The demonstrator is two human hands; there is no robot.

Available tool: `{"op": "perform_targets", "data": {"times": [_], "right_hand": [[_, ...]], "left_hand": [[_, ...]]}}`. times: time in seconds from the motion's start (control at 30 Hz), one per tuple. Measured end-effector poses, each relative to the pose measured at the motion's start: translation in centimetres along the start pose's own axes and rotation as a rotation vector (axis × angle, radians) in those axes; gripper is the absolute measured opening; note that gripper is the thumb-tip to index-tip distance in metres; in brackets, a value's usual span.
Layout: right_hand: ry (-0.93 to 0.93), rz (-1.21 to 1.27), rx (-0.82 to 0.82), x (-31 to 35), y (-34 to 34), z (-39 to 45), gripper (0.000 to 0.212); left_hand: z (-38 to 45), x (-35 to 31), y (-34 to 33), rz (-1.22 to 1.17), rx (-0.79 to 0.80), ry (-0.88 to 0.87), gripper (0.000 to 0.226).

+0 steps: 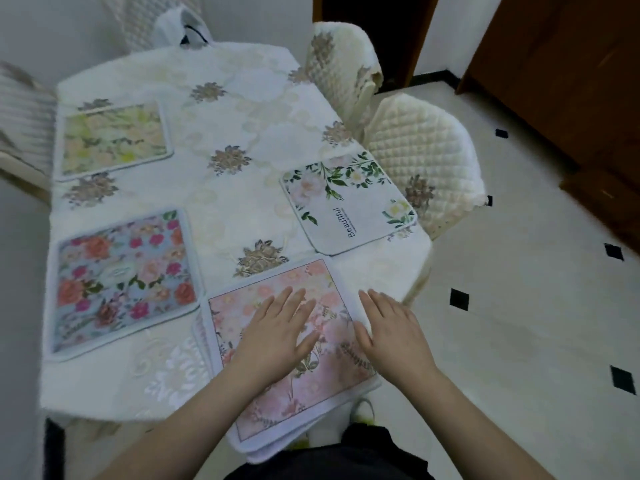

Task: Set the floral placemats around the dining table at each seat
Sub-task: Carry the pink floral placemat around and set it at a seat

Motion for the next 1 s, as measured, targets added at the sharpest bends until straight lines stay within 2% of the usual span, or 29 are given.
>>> {"op": "perform_targets", "data": {"times": [0.13, 0.27, 0.4, 0.6, 0.77, 0.9, 1.0], "right_hand": [[0.170, -0.044, 0.096, 0.8, 0.0, 4.3, 0.062], [0.287, -0.054, 0.171, 1.5, -0.5, 6.9, 0.081], [0.319, -0.065, 0.274, 1.1, -2.6, 8.5, 0.068], [0.318, -0.132, 0.375, 1.3, -5.5, 9.1, 0.068], [0.344, -0.231, 0.354, 0.8, -6.6, 9.1, 0.081], [0.354, -0.203, 0.321, 0.3, -6.8, 9.2, 0.085], [0.329, -0.173, 0.328, 0.0, -6.8, 9.2, 0.085]], "left_hand": [[-0.1, 0.6, -1.0, -0.085, -0.039, 0.104, 0.060], [-0.3, 0.6, -1.5, -0.188, -0.062, 0.214, 0.068], [-0.5, 1.7, -3.5, -0.262, -0.030, 0.333, 0.071], [-2.2, 3.9, -7.8, -0.309, 0.049, 0.524, 0.064], [-4.6, 3.6, -11.0, -0.420, 0.057, 0.673, 0.077], [-5.7, 2.9, -11.6, -0.496, -0.012, 0.754, 0.086], [-5.8, 2.6, -11.5, -0.597, -0.039, 0.837, 0.080]]}}
Point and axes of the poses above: each hand's wrist, its own z-axis towards the middle knuckle, its own y-axis out of the back of the hand, x = y × z, the point moved 4 cm from there along z, towards the middle knuckle, and after that the axes turned 13 degrees about x, right-handed, at the moved point
